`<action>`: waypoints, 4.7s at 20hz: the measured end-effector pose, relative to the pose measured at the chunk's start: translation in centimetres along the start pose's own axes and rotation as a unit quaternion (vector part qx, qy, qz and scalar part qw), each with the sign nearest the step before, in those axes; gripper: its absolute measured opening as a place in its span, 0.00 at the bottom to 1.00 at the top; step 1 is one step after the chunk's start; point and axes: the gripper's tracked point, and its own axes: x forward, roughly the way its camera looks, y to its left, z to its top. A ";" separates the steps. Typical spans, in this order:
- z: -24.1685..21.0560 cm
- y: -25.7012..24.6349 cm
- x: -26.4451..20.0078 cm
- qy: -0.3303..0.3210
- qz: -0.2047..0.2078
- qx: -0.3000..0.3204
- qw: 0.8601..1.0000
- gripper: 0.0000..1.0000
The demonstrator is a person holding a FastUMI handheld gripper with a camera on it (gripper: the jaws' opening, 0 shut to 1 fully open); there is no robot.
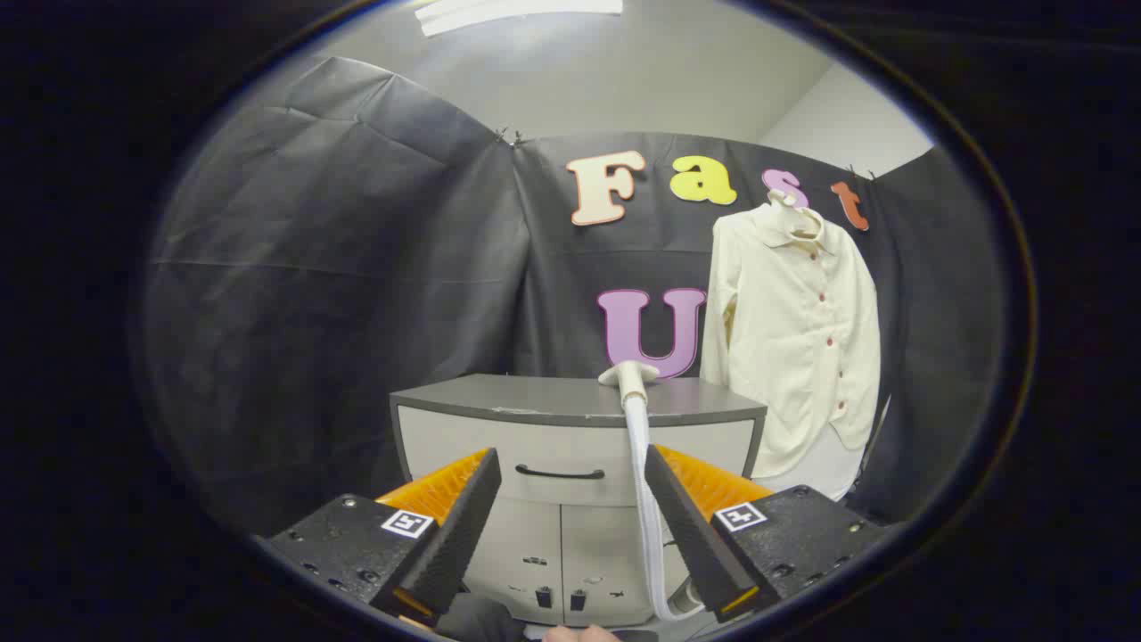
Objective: Iron the clothes twice with a garment steamer, once on the left side and once on the right side.
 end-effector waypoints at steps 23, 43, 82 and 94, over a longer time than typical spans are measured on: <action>0.8 -1.8 4.2 0.018 -0.014 0.018 1.000 0.99; 0.5 -4.7 17.9 0.055 -0.019 0.029 0.998 0.98; 6.2 -12.3 17.5 -0.041 0.005 0.041 0.998 0.32; 10.3 -29.5 17.3 -0.129 -0.071 0.086 0.985 0.32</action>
